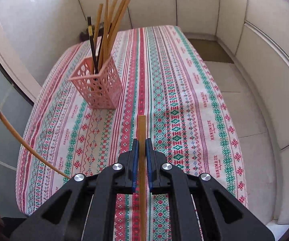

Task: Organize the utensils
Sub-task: 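Carry both upright chopsticks over the pink basket and lower them in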

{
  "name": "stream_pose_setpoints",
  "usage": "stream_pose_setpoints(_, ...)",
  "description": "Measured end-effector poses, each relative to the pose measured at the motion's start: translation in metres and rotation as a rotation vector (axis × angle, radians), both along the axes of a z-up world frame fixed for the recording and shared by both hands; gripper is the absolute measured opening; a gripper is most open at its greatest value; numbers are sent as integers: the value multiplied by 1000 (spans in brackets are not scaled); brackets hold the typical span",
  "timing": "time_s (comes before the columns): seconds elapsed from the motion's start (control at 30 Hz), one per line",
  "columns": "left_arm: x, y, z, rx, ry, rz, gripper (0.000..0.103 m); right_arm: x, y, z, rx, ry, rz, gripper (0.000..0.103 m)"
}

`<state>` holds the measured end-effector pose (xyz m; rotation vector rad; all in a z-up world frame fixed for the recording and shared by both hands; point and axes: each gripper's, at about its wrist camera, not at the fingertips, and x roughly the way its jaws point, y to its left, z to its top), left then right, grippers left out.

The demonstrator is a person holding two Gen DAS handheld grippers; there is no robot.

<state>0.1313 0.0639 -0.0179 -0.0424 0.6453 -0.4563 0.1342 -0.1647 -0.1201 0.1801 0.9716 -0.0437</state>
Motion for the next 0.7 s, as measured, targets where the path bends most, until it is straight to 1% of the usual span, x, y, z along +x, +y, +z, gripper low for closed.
stream_pose_setpoints(0.03,0,-2,0,4,-3,6,6,-6,-2,7,6,-22,-1,8)
stream_pose_setpoints(0.1,1,-5,0,6,-6,15,6,0,-6,22,15,-71,-8,8)
stream_pose_setpoints(0.13,1,-6,0,4,-11,23,6,-4,-9,29,23,-101,-11,8)
stream_pose_setpoints(0.17,2,-6,1,-1,-18,34,6,3,-17,34,35,-131,-13,8)
stream_pose_setpoints(0.27,8,-4,7,-47,-35,56,6,0,-29,57,62,-234,-27,8)
stream_pose_setpoints(0.37,16,-2,21,-92,-82,82,6,-6,-42,77,97,-309,-45,8)
stream_pose_setpoints(0.5,30,-9,39,-114,-153,107,6,-9,-56,101,144,-400,-72,8)
stream_pose_setpoints(0.7,56,-23,71,-132,-239,135,6,5,-62,137,144,-481,-58,8)
